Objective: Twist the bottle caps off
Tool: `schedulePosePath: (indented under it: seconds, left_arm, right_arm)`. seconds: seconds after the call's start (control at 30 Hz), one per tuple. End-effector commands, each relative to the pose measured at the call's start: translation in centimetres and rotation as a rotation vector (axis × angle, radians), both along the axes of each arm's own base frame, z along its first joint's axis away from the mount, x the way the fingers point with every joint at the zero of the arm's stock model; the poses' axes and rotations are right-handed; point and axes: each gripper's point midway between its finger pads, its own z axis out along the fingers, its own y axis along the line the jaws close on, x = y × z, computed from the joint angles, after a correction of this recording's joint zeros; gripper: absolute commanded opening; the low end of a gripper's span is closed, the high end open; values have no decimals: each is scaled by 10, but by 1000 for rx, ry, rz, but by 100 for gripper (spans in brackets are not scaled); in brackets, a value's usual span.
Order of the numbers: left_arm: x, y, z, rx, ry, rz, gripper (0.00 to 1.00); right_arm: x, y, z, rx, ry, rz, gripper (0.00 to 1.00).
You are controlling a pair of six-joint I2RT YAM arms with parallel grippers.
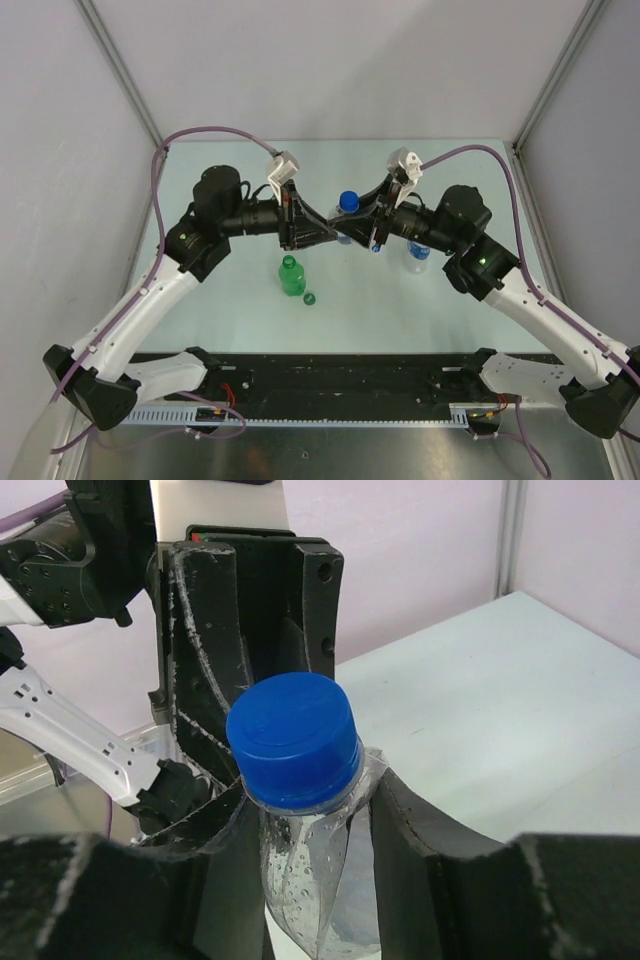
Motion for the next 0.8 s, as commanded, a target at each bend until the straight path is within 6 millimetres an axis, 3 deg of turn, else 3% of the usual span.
schedulePosePath:
  seconds: [0.0, 0.1, 0.23, 0.43, 0.77]
  left_arm:
    - [-9, 6, 12, -26, -107, -16, 48]
    - [-7, 14, 12, -21, -166, 26, 78]
    - [-13, 26, 17, -22, -277, 56, 97]
    - [-18, 35, 19, -15, -392, 67, 99]
    - [13, 25, 17, 15, -420, 118, 99]
  right_arm:
    - [-1, -5, 37, 98, -38, -5, 12]
    - [3, -11, 41, 121, -15, -11, 12]
    - [4, -19, 49, 162, 19, 16, 12]
    - [5, -25, 62, 245, 116, 102, 12]
    - [10, -17, 60, 298, 290, 228, 12]
